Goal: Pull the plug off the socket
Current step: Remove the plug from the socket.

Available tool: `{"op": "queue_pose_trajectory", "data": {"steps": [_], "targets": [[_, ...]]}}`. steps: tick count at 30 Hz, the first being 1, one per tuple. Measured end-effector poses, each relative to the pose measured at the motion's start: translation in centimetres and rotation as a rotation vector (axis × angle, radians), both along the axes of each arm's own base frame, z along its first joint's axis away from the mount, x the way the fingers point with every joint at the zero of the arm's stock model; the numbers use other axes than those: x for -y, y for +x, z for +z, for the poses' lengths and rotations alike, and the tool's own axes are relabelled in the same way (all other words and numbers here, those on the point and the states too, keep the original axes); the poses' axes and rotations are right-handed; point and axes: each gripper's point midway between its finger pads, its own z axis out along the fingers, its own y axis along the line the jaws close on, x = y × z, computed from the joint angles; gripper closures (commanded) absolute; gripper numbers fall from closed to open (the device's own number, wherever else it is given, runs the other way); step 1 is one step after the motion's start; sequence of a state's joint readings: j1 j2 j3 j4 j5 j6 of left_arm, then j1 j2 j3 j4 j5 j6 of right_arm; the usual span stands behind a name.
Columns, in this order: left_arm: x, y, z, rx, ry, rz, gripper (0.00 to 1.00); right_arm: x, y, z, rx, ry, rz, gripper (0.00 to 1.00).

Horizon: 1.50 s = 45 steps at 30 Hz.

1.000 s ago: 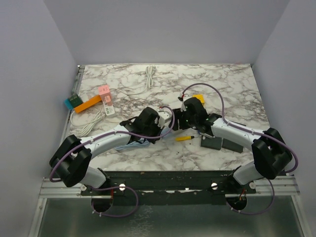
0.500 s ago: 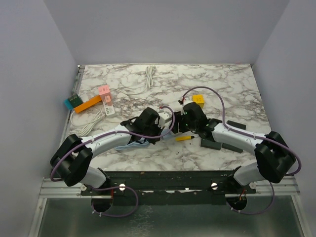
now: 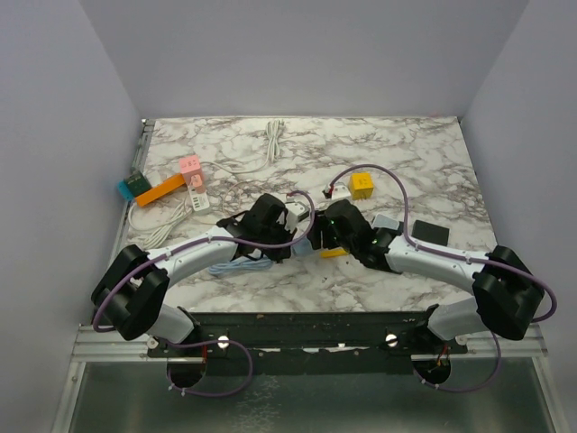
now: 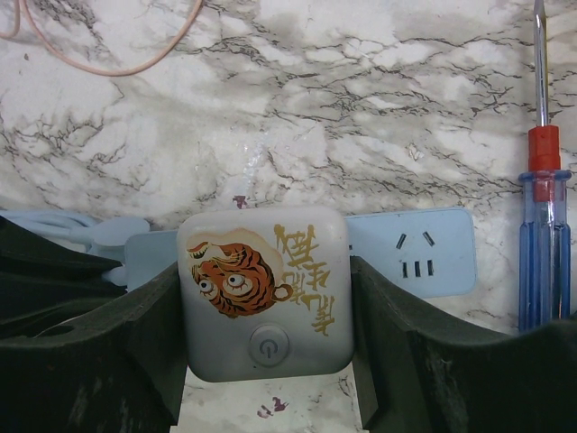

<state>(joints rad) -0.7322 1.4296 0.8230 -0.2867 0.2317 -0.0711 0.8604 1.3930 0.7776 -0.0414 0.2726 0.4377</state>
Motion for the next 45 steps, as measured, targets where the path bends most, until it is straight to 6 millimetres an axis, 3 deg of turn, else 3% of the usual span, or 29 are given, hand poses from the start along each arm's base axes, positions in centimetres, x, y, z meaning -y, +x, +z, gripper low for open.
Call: {"op": "queue_pose_trajectory", "data": {"steps": [9, 19, 45], "targets": [[0.2, 0.2, 0.2, 0.006, -0.013, -0.001, 1.0, 0.9, 0.8, 0.1, -0.022, 0.006, -0.017, 0.99], [1.2, 1.2, 1.1, 0.055, -0.059, -0.006, 1.0, 2.1, 2.4, 0.0, -0.158, 0.073, -0.008, 0.99], [1.0, 1.9, 1.3, 0.082, -0.054, 0.009, 1.0, 1.6, 4.0, -0.6, -0.311, 0.119, 0.046, 0.99]]}}
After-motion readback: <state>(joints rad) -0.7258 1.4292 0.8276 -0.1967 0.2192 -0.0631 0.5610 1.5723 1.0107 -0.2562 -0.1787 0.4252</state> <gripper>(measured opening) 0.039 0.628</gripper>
